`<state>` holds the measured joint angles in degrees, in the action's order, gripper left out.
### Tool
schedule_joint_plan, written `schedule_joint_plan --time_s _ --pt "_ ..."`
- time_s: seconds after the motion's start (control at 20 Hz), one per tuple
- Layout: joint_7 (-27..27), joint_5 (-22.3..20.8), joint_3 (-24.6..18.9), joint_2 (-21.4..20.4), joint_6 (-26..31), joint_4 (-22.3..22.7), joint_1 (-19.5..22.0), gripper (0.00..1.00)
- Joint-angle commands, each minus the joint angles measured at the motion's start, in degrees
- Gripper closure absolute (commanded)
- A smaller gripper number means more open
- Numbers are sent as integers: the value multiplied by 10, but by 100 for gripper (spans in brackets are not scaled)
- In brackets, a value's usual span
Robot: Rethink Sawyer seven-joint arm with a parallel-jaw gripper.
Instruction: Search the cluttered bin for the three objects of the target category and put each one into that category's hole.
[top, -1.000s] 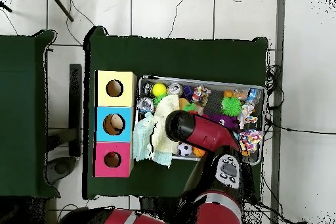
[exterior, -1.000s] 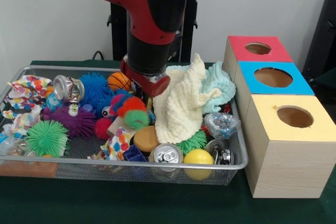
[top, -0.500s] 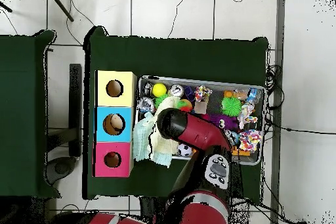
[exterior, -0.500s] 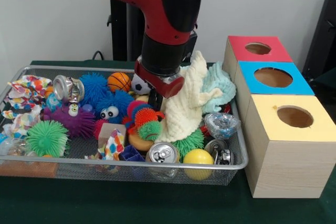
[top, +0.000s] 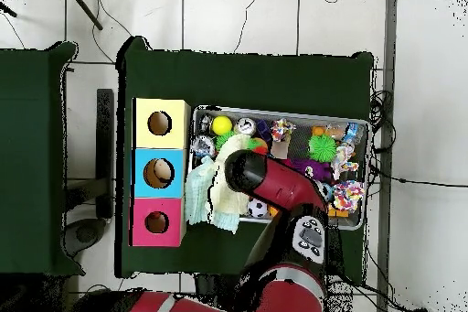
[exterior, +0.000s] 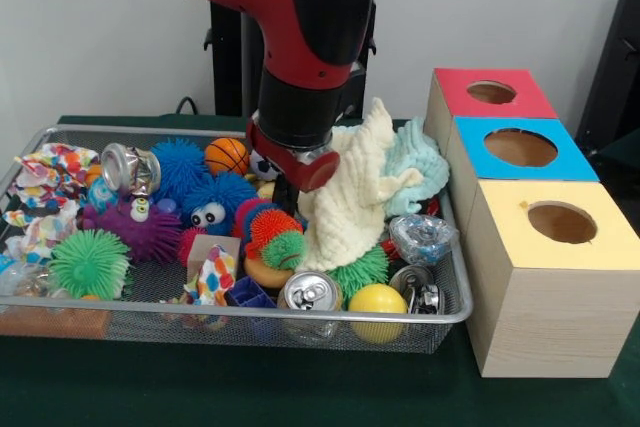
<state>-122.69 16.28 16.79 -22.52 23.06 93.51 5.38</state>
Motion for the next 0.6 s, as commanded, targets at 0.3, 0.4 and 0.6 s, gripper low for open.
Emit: schedule_joint_plan --time_s 0.3,0.4,0.6 --pt "-49 -20 -44 27 -40 6 29 0" --pt "-48 -18 -45 23 -32 8 32 0" --pt "-18 -27 -48 6 0 -10 52 0"
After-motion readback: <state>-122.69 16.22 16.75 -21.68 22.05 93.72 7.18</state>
